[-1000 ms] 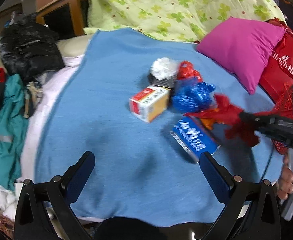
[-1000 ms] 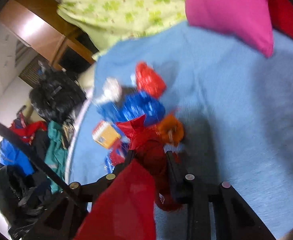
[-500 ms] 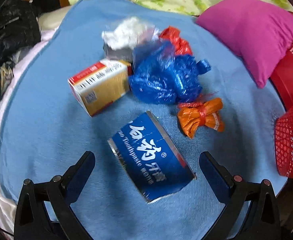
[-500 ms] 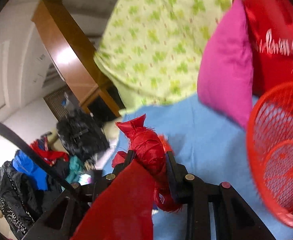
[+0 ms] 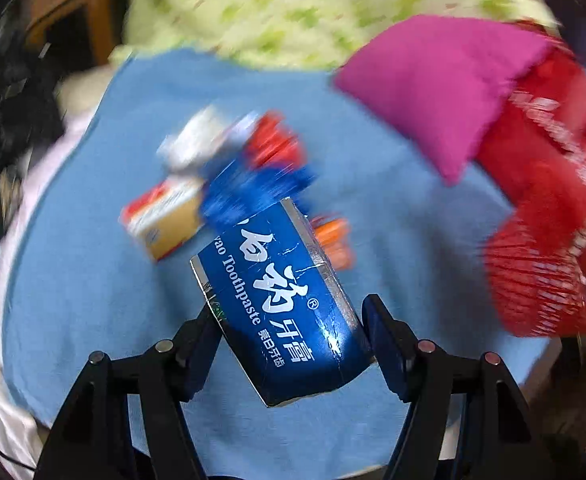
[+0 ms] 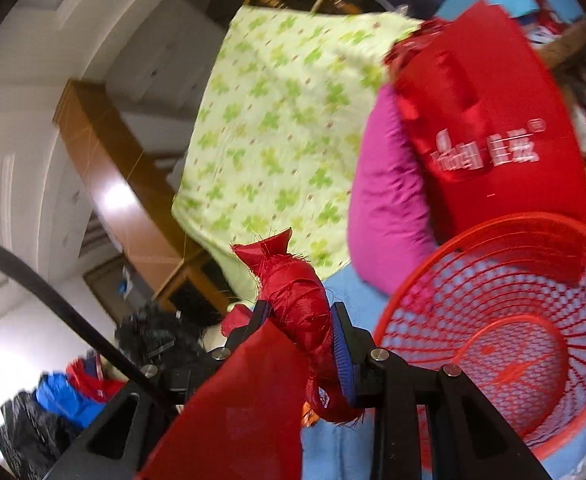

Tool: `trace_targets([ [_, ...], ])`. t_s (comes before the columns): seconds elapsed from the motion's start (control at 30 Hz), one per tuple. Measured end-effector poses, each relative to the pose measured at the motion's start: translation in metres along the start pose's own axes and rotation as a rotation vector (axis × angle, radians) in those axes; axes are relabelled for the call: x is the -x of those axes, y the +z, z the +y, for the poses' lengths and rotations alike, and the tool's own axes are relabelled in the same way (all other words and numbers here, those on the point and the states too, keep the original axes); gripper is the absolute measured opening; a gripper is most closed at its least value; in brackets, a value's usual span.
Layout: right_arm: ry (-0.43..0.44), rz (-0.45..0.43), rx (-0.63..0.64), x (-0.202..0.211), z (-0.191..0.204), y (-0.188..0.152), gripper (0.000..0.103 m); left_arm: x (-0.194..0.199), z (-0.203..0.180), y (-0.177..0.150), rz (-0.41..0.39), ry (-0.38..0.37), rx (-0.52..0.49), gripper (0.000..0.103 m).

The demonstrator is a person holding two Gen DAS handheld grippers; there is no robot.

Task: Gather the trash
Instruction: 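Grasp the red plastic bag with the right tool while the left tool grasps the blue toothpaste box, then carry both items over the red mesh basket and open both tools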

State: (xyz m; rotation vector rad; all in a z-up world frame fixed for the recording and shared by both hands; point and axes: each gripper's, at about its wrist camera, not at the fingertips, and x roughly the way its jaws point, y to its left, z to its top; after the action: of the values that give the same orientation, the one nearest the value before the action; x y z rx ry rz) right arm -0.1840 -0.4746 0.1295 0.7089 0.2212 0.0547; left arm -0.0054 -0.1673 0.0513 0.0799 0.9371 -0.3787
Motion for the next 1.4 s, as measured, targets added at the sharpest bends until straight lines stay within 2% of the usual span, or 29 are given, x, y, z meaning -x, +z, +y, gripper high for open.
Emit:
trace_targets([
  [0.13,-0.009,-0.056,-0.095,0.024,-0.028,0.011,0.033,0.046,-0.06,0.015,-0.105,-0.105,-0.163,0.071],
  [0.23,-0.02,-0.089,-0.175,0.04,-0.052,0.016,0.034,0.066,-0.105,0.029,-0.151,-0.178,-0.262,0.071],
  [0.33,-0.036,-0.099,-0.24,0.049,-0.07,0.019,0.035,0.066,-0.143,0.046,-0.143,-0.261,-0.319,0.071],
  [0.47,-0.053,-0.099,-0.324,0.051,-0.092,0.022,0.037,0.055,-0.187,0.056,-0.13,-0.285,-0.397,0.072],
  [0.5,-0.058,-0.093,-0.346,0.05,-0.096,0.022,0.039,0.051,-0.197,0.056,-0.115,-0.292,-0.411,0.072],
  [0.53,-0.065,-0.092,-0.365,0.05,-0.1,0.022,0.049,0.05,-0.205,0.058,-0.106,-0.288,-0.424,0.072],
  [0.57,-0.078,-0.093,-0.382,0.052,-0.105,0.022,0.06,0.05,-0.21,0.057,-0.105,-0.276,-0.437,0.072],
  [0.6,-0.089,-0.099,-0.403,0.053,-0.108,0.021,0.082,0.043,-0.217,0.057,-0.102,-0.266,-0.45,0.074],
  [0.7,-0.085,-0.133,-0.441,0.059,-0.113,0.02,0.083,0.045,-0.216,0.051,-0.103,-0.251,-0.461,0.075],
  [0.87,-0.067,-0.144,-0.375,0.057,-0.098,0.023,0.083,0.054,-0.184,0.048,-0.129,-0.254,-0.418,0.076],
  [0.93,-0.078,-0.138,-0.294,0.053,-0.081,0.024,0.083,0.05,-0.17,0.046,-0.144,-0.237,-0.394,0.076],
  [1.07,-0.046,-0.117,-0.147,0.038,-0.043,0.019,0.083,0.057,-0.108,0.048,-0.159,-0.182,-0.294,0.076],
  [1.27,0.056,-0.039,0.043,-0.001,0.019,-0.005,0.083,0.071,0.019,0.043,-0.183,0.01,-0.118,0.077],
  [1.4,0.081,0.066,0.111,-0.043,0.049,-0.031,0.083,0.072,0.089,0.032,-0.165,0.109,-0.017,0.078],
])
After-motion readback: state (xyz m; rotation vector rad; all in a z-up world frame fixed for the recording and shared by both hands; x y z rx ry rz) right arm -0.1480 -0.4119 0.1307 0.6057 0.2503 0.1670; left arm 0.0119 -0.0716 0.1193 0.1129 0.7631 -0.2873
